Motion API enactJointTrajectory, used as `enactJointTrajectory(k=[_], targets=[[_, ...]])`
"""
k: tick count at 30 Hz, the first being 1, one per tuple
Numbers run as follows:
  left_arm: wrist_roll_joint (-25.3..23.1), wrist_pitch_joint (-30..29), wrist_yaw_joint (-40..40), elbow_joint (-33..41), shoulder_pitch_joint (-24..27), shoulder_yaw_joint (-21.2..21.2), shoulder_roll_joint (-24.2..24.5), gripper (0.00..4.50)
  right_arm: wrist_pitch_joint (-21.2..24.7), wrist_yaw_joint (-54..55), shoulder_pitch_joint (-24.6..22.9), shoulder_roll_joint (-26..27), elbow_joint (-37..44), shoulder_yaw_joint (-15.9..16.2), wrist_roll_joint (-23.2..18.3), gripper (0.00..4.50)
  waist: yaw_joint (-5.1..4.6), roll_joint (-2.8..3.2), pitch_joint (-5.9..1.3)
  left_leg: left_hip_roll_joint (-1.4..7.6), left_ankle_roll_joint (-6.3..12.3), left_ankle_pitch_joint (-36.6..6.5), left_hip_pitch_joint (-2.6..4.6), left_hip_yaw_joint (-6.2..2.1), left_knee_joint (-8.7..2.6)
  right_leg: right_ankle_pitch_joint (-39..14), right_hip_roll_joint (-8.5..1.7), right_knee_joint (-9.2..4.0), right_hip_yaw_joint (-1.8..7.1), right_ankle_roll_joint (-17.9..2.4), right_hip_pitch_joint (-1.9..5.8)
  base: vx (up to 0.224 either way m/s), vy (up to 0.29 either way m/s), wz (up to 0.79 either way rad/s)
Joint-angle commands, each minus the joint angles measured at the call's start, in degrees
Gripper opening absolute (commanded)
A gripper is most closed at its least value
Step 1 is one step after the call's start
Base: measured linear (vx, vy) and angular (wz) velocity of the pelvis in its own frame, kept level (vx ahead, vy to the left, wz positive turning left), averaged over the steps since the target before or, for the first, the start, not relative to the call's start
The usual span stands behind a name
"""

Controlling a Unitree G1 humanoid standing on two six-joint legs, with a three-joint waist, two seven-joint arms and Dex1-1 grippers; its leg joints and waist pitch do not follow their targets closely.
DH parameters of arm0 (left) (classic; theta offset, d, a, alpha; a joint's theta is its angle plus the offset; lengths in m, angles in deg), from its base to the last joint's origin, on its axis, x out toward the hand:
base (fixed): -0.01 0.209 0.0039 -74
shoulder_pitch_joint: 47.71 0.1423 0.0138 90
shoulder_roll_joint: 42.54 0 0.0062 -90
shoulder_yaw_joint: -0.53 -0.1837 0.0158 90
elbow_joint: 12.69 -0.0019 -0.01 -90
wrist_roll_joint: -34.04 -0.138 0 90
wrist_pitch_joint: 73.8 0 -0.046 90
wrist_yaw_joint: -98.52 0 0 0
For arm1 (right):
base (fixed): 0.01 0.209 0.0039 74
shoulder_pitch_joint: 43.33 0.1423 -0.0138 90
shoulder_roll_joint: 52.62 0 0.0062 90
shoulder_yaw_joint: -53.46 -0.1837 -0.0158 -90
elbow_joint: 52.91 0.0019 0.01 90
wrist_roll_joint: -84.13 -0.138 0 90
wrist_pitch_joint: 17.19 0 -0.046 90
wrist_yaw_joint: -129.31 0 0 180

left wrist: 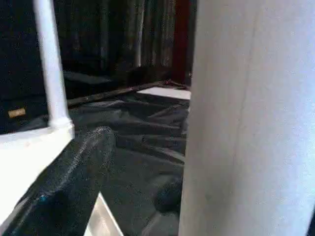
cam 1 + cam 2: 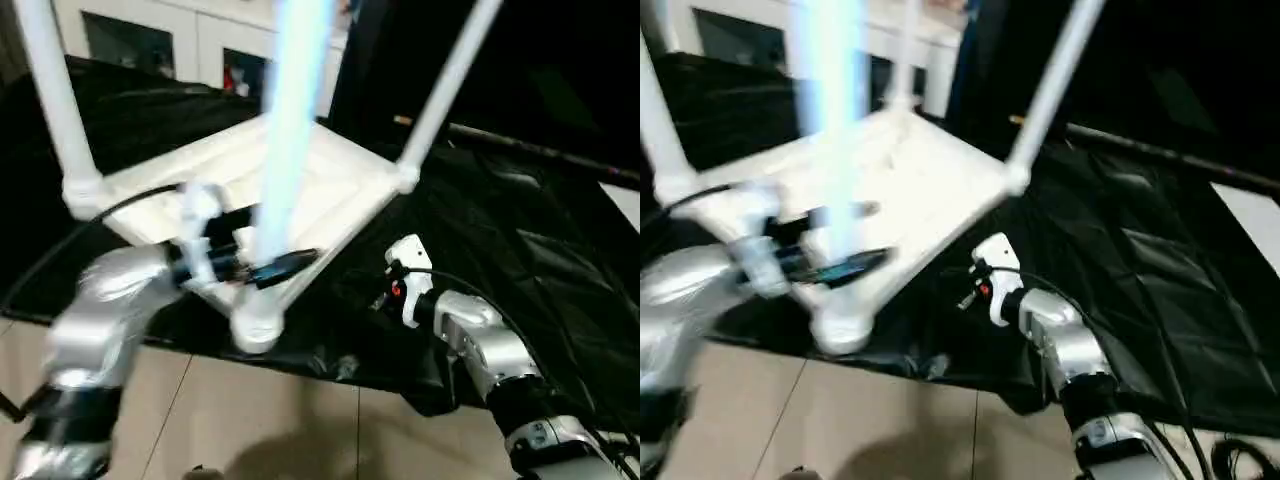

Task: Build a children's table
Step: Rotate table base

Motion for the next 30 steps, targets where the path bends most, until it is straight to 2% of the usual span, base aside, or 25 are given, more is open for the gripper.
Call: enactJointTrajectory(k=[1, 2, 4, 5, 6, 7, 10, 11, 14, 16, 18, 21, 22, 23, 25, 26, 28, 30], targets=[[-4.24, 3.0, 3.55, -5.55, -3.25, -2.3, -1.97, 4.49, 0.3, 0.02, -0.93, -1.5, 2.42, -1.68, -0.3, 0.0, -0.31, 2.07, -3.29, -0.53, -2.66, -16.5, 0.75, 0.5, -3.99, -14.77, -3.33, -5.42, 2.48, -6.7, 1.9, 0.0, 0.0, 0.0], [-5.95, 4.36, 4.89, -8.39, -4.94, -3.07, -3.14, 4.49, 0.62, 0.44, -1.36, -1.98, 3.07, -2.12, -0.41, 0.0, -0.38, 2.12, -3.55, -0.61, -2.52, -14.61, 0.08, 0.36, -4.02, -14.58, -3.47, -5.26, 2.41, -6.35, 2.61, 0.0, 0.0, 0.0], [-8.29, 7.09, 6.62, -14.01, -8.08, -4.5, -5.96, 4.49, 1.16, 1.1, -2.6, -3.28, 4.88, -3.4, -0.82, 0.0, -0.38, 2.85, -3.55, -0.65, -2.32, -13.1, 0.13, 0.38, -3.92, -13.33, -3.49, -5.32, 2.48, -6.54, 2.54, 0.0, 0.0, 0.0], [-8.32, 7.12, 6.66, -14.13, -8.14, -4.55, -6.03, 4.49, 1.17, 1.11, -2.64, -3.31, 4.94, -3.43, -0.82, 0.0, -0.39, 2.58, -3.5, -0.8, -2.05, -12.68, 0.04, 0.56, -3.81, -12.94, -3.3, -5.51, 2.5, -6.33, 2.63, 0.0, 0.0, 0.0], [-9.69, 8.35, 8.26, -16.96, -9.49, -5.68, -7.53, 4.49, 1.29, 1.68, -3.57, -4.19, 6.31, -4.26, -0.85, 0.0, -0.34, 2.75, -3.59, -0.76, -1.77, -11.6, -0.02, 0.51, -3.76, -11.19, -3.33, -5.2, 2.5, -6.9, 2.78, 0.0, 0.0, 0.0], [-10.24, 8.97, 9.14, -18.04, -9.93, -6.1, -7.85, 4.49, 1.18, 2.22, -3.8, -4.4, 6.62, -4.56, -0.69, 0.0, -0.33, 2.61, -3.61, -0.79, -1.55, -11.19, -0.07, 0.55, -3.7, -10.71, -3.32, -5.2, 2.46, -6.95, 2.83, 0.0, 0.0, 0.0], [-12.42, 11.94, 11.65, -21.23, -11.05, -7.2, -8.29, 4.49, 1.28, 4.13, -4.42, -5.02, 7.73, -5.58, -0.45, 0.0, -0.85, 3.0, -3.65, -0.85, -0.86, -10.71, -0.35, 0.48, -3.7, -10.58, -3.29, -5.32, 2.36, -7.29, 3.0, 0.0, 0.0, 0.0], [-13.89, 13.8, 13.25, -23.17, -11.69, -7.31, -8.1, 4.49, 1.82, 4.52, -4.91, -5.36, 8.78, -6.14, -0.92, 0.0, -0.95, 3.0, -3.63, -0.85, -0.6, -11.14, -0.12, 0.53, -3.67, -10.84, -3.21, -5.39, 2.37, -7.34, 2.87, 0.0, 0.0, 0.0], [-12.34, 14.31, 10.51, -23.3, -11.21, -6.09, -7.38, 4.49, 3.72, 3.27, -6.42, -6.05, 11.88, -7.09, -2.62, 0.0, -1.13, 2.96, -3.56, -0.8, -0.11, -11.88, -0.08, 0.52, -3.69, -11.96, -3.38, -5.43, 2.35, -7.58, 2.91, 0.0, 0.0, 0.0], [-8.67, 11.49, 5.1, -20.32, -9.56, -5.44, -6.84, 4.49, 3.98, 2.39, -7.05, -6.5, 12.93, -7.14, -3.12, 0.0, -1.18, 3.06, -3.44, -0.68, 0.09, -12.67, -0.14, 0.47, -3.75, -13.88, -3.61, -5.51, 2.32, -8.08, 2.78, 0.0, 0.0, 0.0], [-6.29, 8.52, -2.71, -17.12, -7.35, -6.79, -4.02, 4.49, 4.23, 0.84, -7.7, -7.24, 14.04, -6.99, -3.79, 0.0, -1.16, 3.35, -3.24, -0.6, 0.06, -13.57, -0.02, 0.48, -3.95, -15.45, -3.6, -5.61, 2.34, -8.39, 2.52, 0.0, 0.0, 0.0], [-6.7, 9.15, -6.69, -16.35, -6.39, -8.37, -1.35, 4.49, 4.24, -0.36, -8.04, -7.73, 14.76, -6.89, -4.3, 0.0, -1.3, 3.7, -3.28, -0.39, 0.2, -14.32, 0.2, 0.52, -4.01, -13.83, -3.4, -5.39, 2.43, -9.1, 2.25, 0.0, 0.0, 0.0], [-6.9, 7.66, -9.66, -16.02, -6.18, -9.39, 1.43, 4.5, 5.05, -1.77, -8.18, -8.21, 15.21, -6.86, -5.01, 0.17, -1.16, 4.16, -3.24, -0.5, -0.11, -14.74, 0.37, 0.49, -4.04, -14.05, -3.41, -5.4, 2.37, -9.15, 2.17, 0.0, 0.0, 0.0], [-7.54, 7.76, -10.81, -16.15, -6.28, -10.04, 2.76, 4.5, 5.67, -2.42, -8.19, -8.43, 15.36, -6.92, -5.48, 0.17, -1.11, 4.16, -3.14, -0.41, 0.02, -15.62, 0.57, 0.52, -4.1, -14.34, -3.38, -5.54, 2.41, -9.4, 1.98, 0.0, 0.0, 0.0], [-8.03, 7.0, -12.99, -16.68, -6.96, -11.18, 4.83, 4.5, 6.65, -3.95, -8.48, -9.1, 16.52, -6.65, -6.13, 0.28, -1.06, 4.1, -3.13, -0.41, -0.11, -15.76, 0.43, 0.46, -4.2, -14.42, -3.36, -5.41, 2.39, -9.39, 2.22, 0.0, 0.0, 0.0], [-9.2, 7.1, -13.33, -17.18, -7.45, -11.96, 5.75, 4.5, 7.13, -4.65, -8.64, -9.45, 17.16, -6.48, -6.44, 0.45, -1.01, 4.22, -3.09, -0.38, -0.15, -15.13, 0.45, 0.5, -4.23, -13.69, -3.38, -5.44, 2.45, -9.38, 2.25, 0.0, 0.0, 0.0], [-12.99, 9.07, -13.23, -19.13, -8.54, -13.85, 7.26, 4.5, 7.92, -6.09, -9.03, -10.25, 18.48, -5.9, -6.79, 0.45, -0.76, 4.31, -3.11, -0.37, -0.18, -14.85, 0.55, 0.57, -4.2, -13.5, -3.4, -5.45, 2.49, -9.31, 2.22, 0.0, 0.0, 0.0], [-20.47, 16.73, -10.04, -25.74, -11.74, -16.36, 8.22, 4.5, 9.52, -9.43, -10.0, -12.51, 21.47, -3.89, -6.76, 0.67, -0.55, 4.22, -3.09, -0.46, -0.06, -14.67, 0.37, 0.43, -4.3, -14.11, -3.41, -5.62, 2.45, -8.1, 2.48, 0.0, 0.0, 0.0]])
